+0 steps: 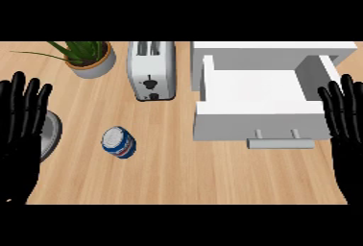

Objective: Pick up the can, place it into the drawer and close the drawer

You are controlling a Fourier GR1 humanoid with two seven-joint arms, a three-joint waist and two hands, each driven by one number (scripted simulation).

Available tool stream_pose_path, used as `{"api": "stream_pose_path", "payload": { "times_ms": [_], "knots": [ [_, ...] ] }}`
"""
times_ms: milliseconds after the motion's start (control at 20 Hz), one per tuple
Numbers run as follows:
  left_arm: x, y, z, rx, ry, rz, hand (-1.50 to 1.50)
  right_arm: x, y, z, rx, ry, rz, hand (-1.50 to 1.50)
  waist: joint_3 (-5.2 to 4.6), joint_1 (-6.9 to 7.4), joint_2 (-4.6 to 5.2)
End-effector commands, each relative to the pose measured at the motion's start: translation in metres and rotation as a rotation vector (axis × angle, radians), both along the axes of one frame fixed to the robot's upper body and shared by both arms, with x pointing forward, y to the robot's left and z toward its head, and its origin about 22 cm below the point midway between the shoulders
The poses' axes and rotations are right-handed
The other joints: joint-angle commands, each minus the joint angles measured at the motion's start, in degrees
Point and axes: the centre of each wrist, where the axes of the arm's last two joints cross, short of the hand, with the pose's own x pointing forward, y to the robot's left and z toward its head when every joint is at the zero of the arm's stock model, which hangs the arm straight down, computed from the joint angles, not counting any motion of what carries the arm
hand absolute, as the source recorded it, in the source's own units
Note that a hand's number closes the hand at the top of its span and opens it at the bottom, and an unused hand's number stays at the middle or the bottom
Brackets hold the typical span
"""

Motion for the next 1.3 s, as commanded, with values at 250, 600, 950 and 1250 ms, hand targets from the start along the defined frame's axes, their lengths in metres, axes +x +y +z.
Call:
{"api": "stream_pose_path", "payload": {
  "times_ms": [250, 600, 950, 1250],
  "knots": [
    [0.014, -0.025, 0.003, 0.036, 0.012, -0.817, -1.50, 0.000, 0.016, -0.003, 0.025, 0.023, 0.094, -1.50, 0.55, -2.18, -0.08],
    [0.030, 0.089, -0.006, 0.220, 0.350, -0.828, -1.50, -0.023, -0.037, -0.028, 0.072, 0.274, -0.220, -1.50, 0.84, -0.45, -0.44],
    [0.058, 0.141, 0.013, 0.235, 0.389, -0.878, -1.50, -0.039, -0.071, -0.039, 0.098, 0.286, -0.234, -1.50, 0.90, -0.01, -0.52],
    [0.066, 0.159, 0.026, 0.228, 0.417, -0.868, -1.50, -0.060, -0.077, -0.026, 0.107, 0.283, -0.230, -1.50, 0.89, 0.29, -0.61]
  ]
}}
